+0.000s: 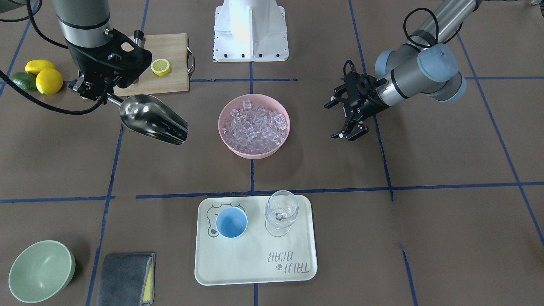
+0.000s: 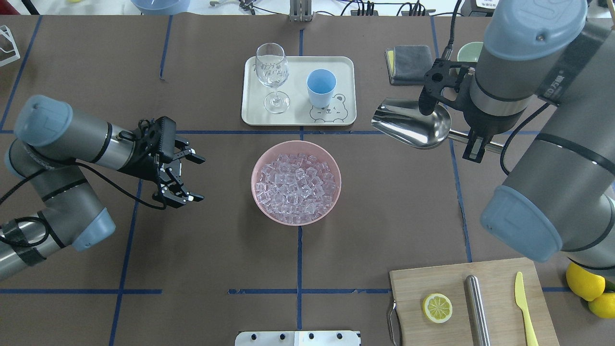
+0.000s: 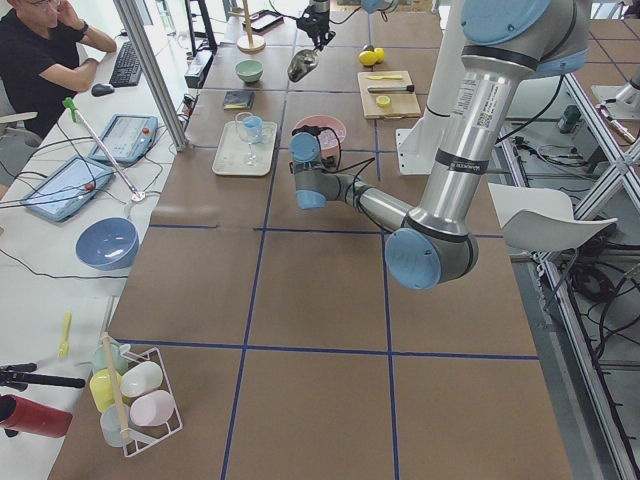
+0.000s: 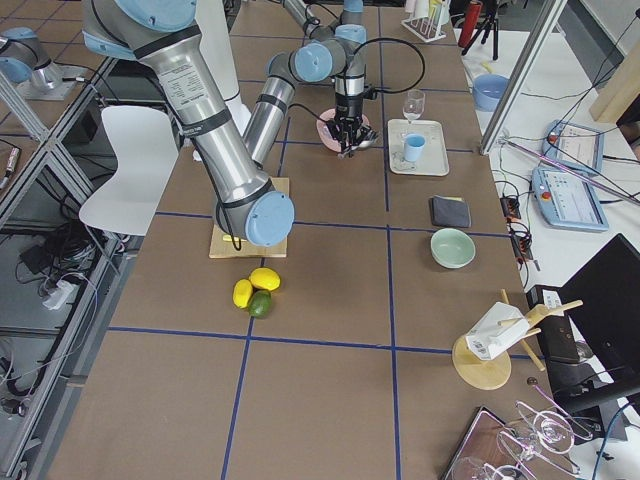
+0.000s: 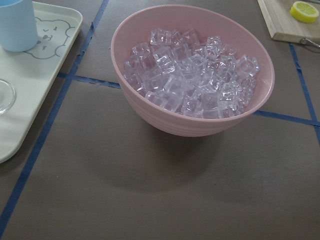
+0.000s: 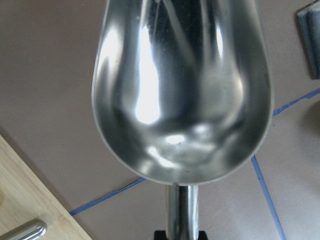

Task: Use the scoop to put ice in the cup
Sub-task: 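Lift the scoop toward the pink bowl while the left gripper approaches it, then swing the right arm over and lower the scoop into the pink bowl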

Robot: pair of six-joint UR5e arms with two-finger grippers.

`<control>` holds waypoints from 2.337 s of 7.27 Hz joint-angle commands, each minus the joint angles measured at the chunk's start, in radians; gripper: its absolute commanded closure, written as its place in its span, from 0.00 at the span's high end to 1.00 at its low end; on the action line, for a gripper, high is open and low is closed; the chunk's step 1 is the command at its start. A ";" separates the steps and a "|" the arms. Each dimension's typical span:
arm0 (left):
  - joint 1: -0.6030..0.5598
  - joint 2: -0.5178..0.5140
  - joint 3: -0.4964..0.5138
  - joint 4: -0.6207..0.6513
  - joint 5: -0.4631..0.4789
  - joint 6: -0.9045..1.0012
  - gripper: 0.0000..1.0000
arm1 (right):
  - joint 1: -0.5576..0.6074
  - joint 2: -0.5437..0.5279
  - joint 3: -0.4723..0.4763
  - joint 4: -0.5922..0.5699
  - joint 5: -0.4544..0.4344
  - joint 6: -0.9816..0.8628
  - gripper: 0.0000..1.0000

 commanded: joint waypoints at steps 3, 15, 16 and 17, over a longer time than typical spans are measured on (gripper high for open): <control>0.091 -0.079 0.075 -0.028 0.113 -0.004 1.00 | -0.114 0.063 -0.015 -0.125 -0.028 -0.021 0.00; 0.118 -0.112 0.110 -0.035 0.146 -0.021 1.00 | -0.269 0.585 -0.681 -0.443 -0.281 -0.132 0.00; 0.118 -0.111 0.110 -0.035 0.146 -0.021 1.00 | -0.273 0.585 -0.684 -0.454 -0.286 -0.144 0.00; 0.118 -0.111 0.110 -0.035 0.146 -0.021 1.00 | -0.292 0.585 -0.691 -0.454 -0.302 -0.146 0.00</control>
